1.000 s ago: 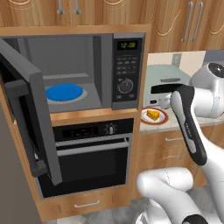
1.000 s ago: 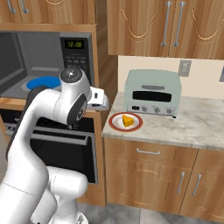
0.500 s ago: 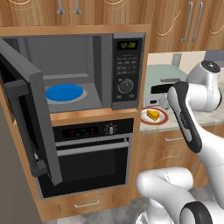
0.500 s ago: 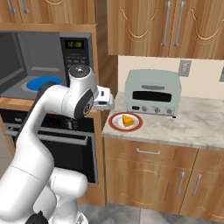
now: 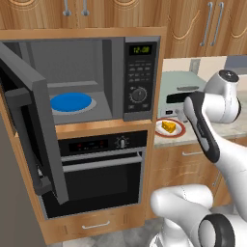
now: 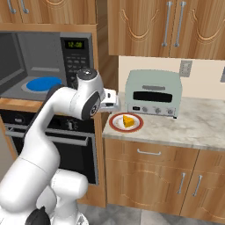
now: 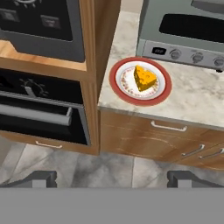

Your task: Pick the cheese from the counter and place it in the microwave. Then turn on the microwave.

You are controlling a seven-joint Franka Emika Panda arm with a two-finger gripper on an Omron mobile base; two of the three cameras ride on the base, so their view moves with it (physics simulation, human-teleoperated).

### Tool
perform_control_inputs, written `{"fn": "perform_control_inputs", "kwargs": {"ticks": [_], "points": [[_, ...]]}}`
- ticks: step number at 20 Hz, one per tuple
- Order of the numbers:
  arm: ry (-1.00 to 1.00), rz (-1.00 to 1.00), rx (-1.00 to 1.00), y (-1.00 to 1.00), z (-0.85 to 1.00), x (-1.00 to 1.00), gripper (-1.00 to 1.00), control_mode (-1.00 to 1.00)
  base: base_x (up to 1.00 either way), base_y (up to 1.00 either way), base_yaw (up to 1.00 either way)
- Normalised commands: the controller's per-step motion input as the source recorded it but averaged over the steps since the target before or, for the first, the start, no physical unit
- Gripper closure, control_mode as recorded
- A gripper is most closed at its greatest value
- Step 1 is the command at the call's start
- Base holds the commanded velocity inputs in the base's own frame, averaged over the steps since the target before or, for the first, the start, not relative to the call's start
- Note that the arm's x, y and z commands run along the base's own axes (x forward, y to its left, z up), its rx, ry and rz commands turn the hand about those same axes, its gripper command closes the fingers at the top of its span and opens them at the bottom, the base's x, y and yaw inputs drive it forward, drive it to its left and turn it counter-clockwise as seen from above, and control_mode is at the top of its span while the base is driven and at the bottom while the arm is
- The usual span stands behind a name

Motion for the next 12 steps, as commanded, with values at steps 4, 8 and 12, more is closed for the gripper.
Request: {"fn": "perform_control_inputs", "kwargs": {"ticks": [4,8,12], "points": [[0.00,0.08,-0.01,-0.21,-0.22,0.18,-1.00,-1.00,0.00,0.00,0.00],[0.00,0.07,-0.01,-0.15,-0.15,0.19,-1.00,-1.00,0.00,0.00,0.00],[0.00,0.06,-0.01,-0.13,-0.11,0.21,-1.00,-1.00,0.00,0.00,0.00]]}}
